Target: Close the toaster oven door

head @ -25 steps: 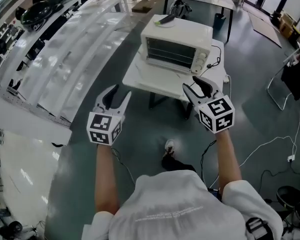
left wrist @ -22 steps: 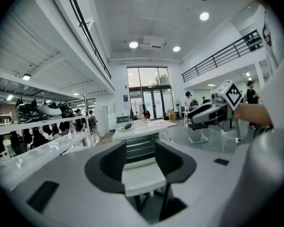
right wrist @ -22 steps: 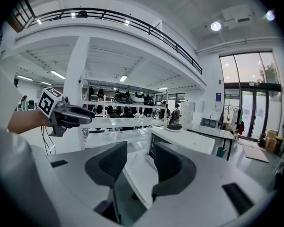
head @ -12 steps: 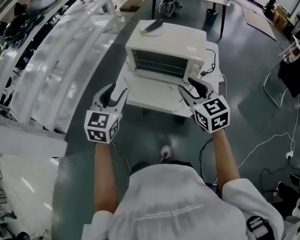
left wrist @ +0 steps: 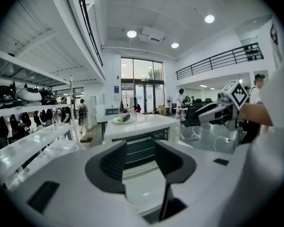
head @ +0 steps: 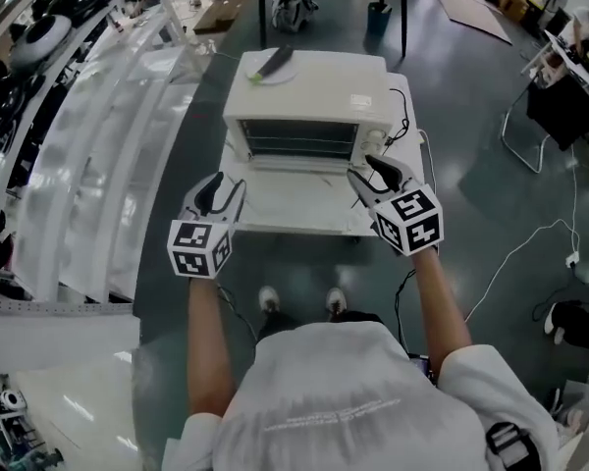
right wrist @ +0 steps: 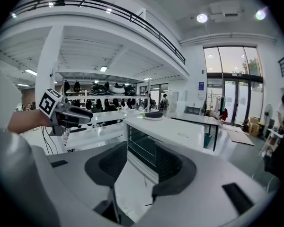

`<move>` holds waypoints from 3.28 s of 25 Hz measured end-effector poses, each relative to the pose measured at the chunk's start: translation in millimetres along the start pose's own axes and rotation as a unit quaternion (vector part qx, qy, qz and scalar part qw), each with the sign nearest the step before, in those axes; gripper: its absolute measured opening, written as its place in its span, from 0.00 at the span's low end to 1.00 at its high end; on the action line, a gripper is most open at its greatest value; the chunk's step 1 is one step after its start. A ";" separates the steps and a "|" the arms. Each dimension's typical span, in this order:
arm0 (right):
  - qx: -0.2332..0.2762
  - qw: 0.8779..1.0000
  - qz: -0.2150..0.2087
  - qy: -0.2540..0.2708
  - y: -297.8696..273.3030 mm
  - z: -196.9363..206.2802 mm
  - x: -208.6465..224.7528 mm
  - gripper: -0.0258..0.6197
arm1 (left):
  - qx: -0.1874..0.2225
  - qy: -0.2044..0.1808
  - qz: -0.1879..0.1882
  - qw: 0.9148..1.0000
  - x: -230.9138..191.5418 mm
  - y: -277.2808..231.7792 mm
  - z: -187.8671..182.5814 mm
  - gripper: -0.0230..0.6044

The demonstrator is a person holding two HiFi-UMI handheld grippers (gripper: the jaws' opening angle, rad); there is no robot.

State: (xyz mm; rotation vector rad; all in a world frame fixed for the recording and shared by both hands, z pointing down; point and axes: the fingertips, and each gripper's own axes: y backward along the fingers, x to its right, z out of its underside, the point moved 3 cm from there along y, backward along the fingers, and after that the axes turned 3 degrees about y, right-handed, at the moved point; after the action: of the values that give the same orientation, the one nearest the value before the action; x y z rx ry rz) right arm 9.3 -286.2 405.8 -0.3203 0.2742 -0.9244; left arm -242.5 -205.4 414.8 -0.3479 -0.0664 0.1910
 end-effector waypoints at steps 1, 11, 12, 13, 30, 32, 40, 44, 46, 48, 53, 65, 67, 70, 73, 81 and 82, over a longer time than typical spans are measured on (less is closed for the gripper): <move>-0.007 1.000 0.009 -0.007 -4.0 2.6 -0.2 0.31 | -0.005 0.002 0.010 1.000 -6.3 -6.9 4.1 0.34; -0.071 0.990 0.067 -0.100 -39.7 53.7 -15.7 0.31 | -0.083 0.024 0.105 0.991 -55.0 -59.5 69.0 0.34; -0.078 0.989 0.071 -0.107 -42.1 60.8 -18.3 0.31 | -0.092 0.027 0.113 0.989 -56.8 -62.4 76.8 0.34; -0.085 0.987 0.073 -0.111 -44.2 67.3 -21.5 0.31 | -0.099 0.031 0.119 0.987 -58.8 -64.5 84.4 0.34; -0.197 0.958 0.079 -0.194 -46.3 202.4 -59.0 0.39 | -0.219 0.123 0.151 0.956 -44.0 -45.9 232.6 0.37; -0.207 0.954 0.080 -0.202 -47.1 214.4 -61.7 0.39 | -0.233 0.133 0.150 0.952 -41.9 -44.9 246.9 0.37; -0.243 0.939 0.070 -0.231 -52.1 257.2 -77.9 0.40 | -0.266 0.150 0.146 0.941 -27.1 -54.0 286.0 0.37; -0.245 0.938 0.065 -0.237 -60.2 270.1 -78.3 0.40 | -0.255 0.156 0.139 0.944 -22.9 -62.8 293.4 0.37; -0.243 0.936 0.062 -0.246 -65.8 275.8 -77.2 0.40 | -0.247 0.164 0.134 0.945 -22.8 -68.2 295.3 0.37; -0.237 0.934 0.061 -0.261 -69.6 279.6 -75.7 0.40 | -0.238 0.178 0.131 0.946 -22.2 -72.5 296.2 0.37; -0.216 0.933 0.068 -0.281 -77.7 280.5 -70.2 0.40 | -0.223 0.199 0.121 0.947 -24.7 -79.8 296.2 0.37; -0.239 0.927 0.092 -0.275 -79.1 284.9 -67.0 0.25 | -0.218 0.190 0.136 0.948 -20.2 -87.6 288.9 0.22; -0.240 0.928 0.091 -0.269 -77.3 281.4 -68.3 0.22 | -0.220 0.189 0.133 0.948 -20.2 -87.0 286.8 0.22; -0.235 0.934 0.088 -0.255 -78.5 274.8 -70.6 0.21 | -0.222 0.180 0.131 0.949 -21.5 -86.6 281.7 0.21; -0.238 0.937 0.086 -0.241 -79.6 270.1 -71.2 0.20 | -0.225 0.171 0.126 0.951 -21.1 -85.2 276.6 0.20; -0.218 0.947 0.100 -0.212 -70.4 236.7 -61.4 0.17 | -0.197 0.180 0.129 0.955 -25.0 -75.2 244.7 0.19; -0.214 0.949 0.103 -0.208 -69.3 230.8 -59.4 0.17 | -0.189 0.182 0.128 0.956 -25.7 -74.4 238.9 0.19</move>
State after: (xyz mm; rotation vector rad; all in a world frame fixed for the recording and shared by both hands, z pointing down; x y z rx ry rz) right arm 8.7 -241.7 649.9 -0.8601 0.1126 -0.5647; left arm -277.9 -199.8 663.8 -0.7697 0.3134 0.3687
